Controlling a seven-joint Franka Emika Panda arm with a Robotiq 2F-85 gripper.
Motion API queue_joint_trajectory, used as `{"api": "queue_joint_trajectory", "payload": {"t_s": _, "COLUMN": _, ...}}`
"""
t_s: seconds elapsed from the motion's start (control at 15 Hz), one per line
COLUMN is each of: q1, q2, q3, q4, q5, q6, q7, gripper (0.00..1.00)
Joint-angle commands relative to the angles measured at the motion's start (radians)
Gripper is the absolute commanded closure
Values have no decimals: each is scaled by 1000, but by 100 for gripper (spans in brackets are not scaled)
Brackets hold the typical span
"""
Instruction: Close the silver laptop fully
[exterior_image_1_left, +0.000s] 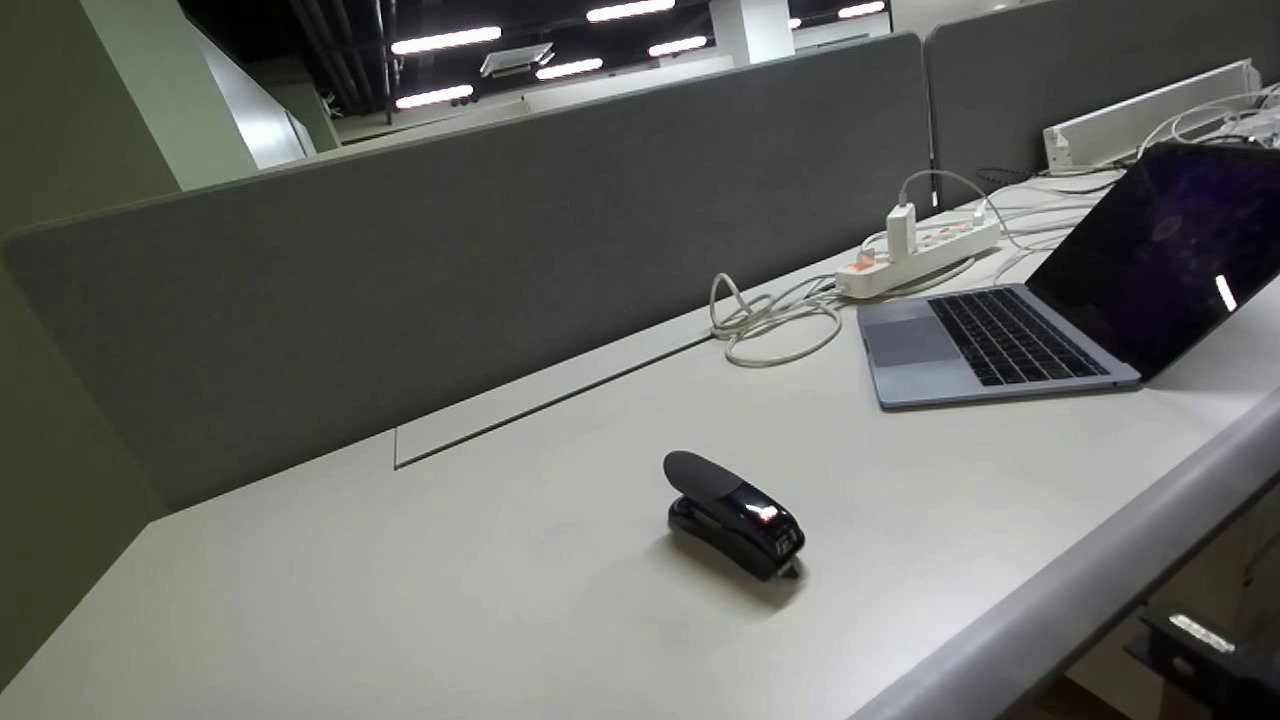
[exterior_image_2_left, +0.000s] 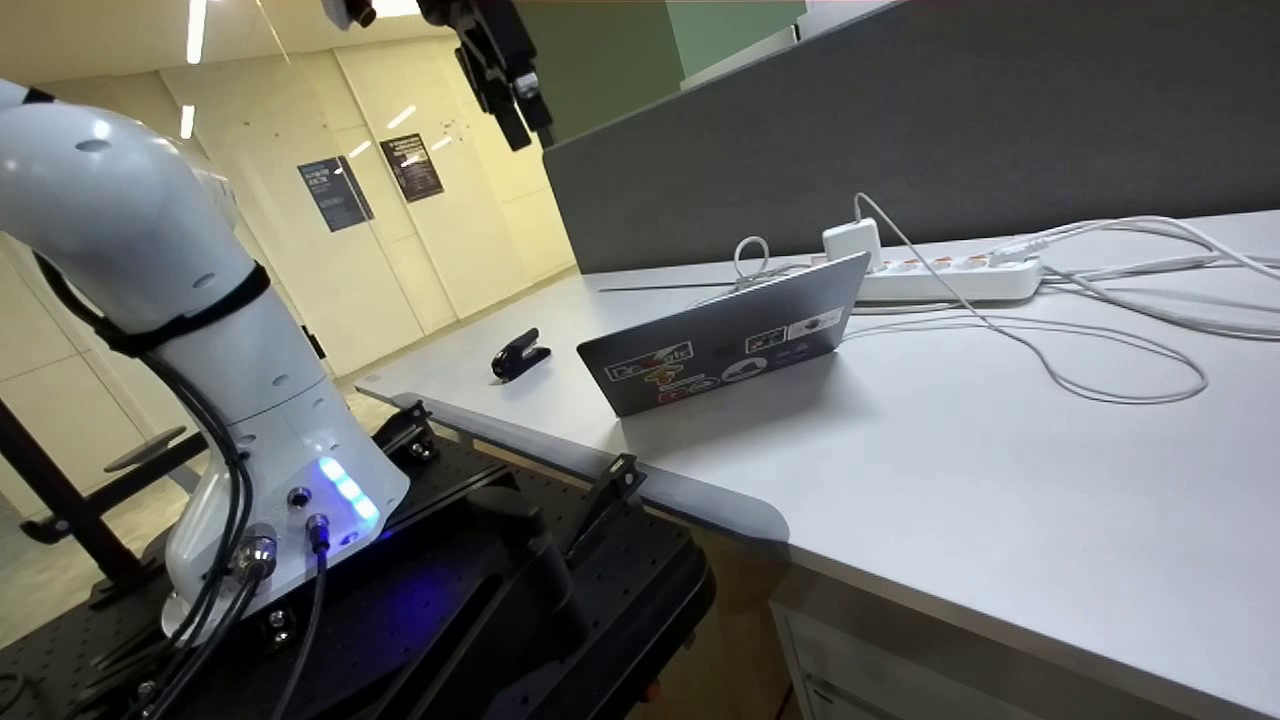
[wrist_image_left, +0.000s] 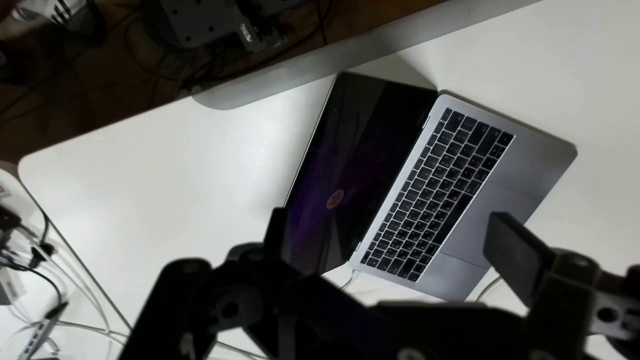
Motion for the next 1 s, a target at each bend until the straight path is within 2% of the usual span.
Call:
{"api": "queue_joint_trajectory", "payload": {"t_s": 0.0, "q1": 28, "q2": 46, "q3": -137, "q4": 11, "q5": -26, "q6": 53, "q7": -259, "gripper": 0}}
{"api": "queue_joint_trajectory", "payload": {"t_s": 0.07, "q1": 38, "q2": 41, "q3": -159, "q4": 8, "q5": -19, "q6": 54, "q7": -325, "gripper": 0}}
{"api": "queue_joint_trajectory", "payload": {"t_s": 0.13, "q1": 3, "q2": 37, "q3": -116, "q4": 3, "q5": -8, "q6": 45, "q7": -246, "gripper": 0}}
{"api": "queue_joint_trajectory", "payload": {"t_s": 0.27, "q1": 13, "q2": 42, "q3": -147, "q4": 2, "q5": -8, "q6": 49, "q7": -315, "gripper": 0}}
{"api": "queue_joint_trajectory", "payload": {"t_s": 0.47, "q1": 11, "q2": 67, "q3": -142, "q4": 3, "q5": -20, "q6": 83, "q7": -303, "gripper": 0}}
{"api": "queue_joint_trajectory", "payload": {"t_s": 0.73, "q1": -10, "q2": 187, "q3": -219, "q4": 19, "q5": 1, "q6": 161, "q7": -322, "gripper": 0}}
{"api": "queue_joint_trajectory", "payload": {"t_s": 0.93, "q1": -34, "q2": 300, "q3": -286, "q4": 23, "q5": 29, "q6": 269, "q7": -329, "gripper": 0}}
